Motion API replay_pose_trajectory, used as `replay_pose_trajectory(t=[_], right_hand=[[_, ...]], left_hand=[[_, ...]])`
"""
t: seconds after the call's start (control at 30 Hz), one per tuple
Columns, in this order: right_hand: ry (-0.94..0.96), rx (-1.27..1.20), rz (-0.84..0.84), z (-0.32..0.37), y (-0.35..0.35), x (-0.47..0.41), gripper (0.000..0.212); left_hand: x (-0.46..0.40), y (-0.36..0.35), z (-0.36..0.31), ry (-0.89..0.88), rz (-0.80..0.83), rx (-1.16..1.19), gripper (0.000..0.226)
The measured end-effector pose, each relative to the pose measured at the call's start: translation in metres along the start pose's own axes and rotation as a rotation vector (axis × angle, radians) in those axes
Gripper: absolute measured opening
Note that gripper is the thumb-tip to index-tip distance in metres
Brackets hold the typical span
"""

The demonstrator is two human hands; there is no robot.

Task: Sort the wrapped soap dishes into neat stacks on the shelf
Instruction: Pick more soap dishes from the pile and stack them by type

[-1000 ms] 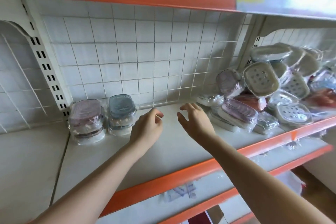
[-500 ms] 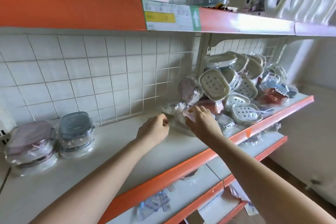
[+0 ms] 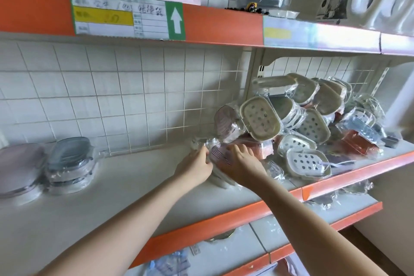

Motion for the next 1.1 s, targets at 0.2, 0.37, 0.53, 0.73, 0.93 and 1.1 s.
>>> replay_pose_trajectory(t=[0.2,0.37,0.53,0.73,0.93,1.1], right_hand=[[0.016,0.014,0.007,-0.008,-0.006,-0.007,0.077],[0.056,0.028,-0.011,-0.008,-0.007,-0.007,0.07],[0.134,0.015,-0.142,0.015,-0.007,0.01,0.073],[0.229,-0.039,-0.147,0.049,-0.015,0.028,0.083],[0.214,-0.026,-0.13,0.076,-0.048,0.033,0.071],[0.153,-0.02,-0.068,0.099,-0.068,0.033,0.07]], left_hand=[[0.002,-0.016,0.008,0.078,-0.05,0.029,0.032],[0.013,-0.019,0.02,0.143,-0.116,0.018,0.032],[0.025,-0.009,0.038,0.181,-0.209,0.076,0.025],[0.04,0.011,0.07,0.272,-0.293,0.109,0.016],[0.053,0.027,0.098,0.331,-0.299,0.032,0.007],[0.054,0.035,0.115,0.334,-0.236,0.002,0.016]])
Point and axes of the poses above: each hand's wrist, its own x-axis away from the middle knuckle, its own y-axis out of the back of the hand, z = x × y, the point moved 3 cm from there along -x, towards the middle knuckle
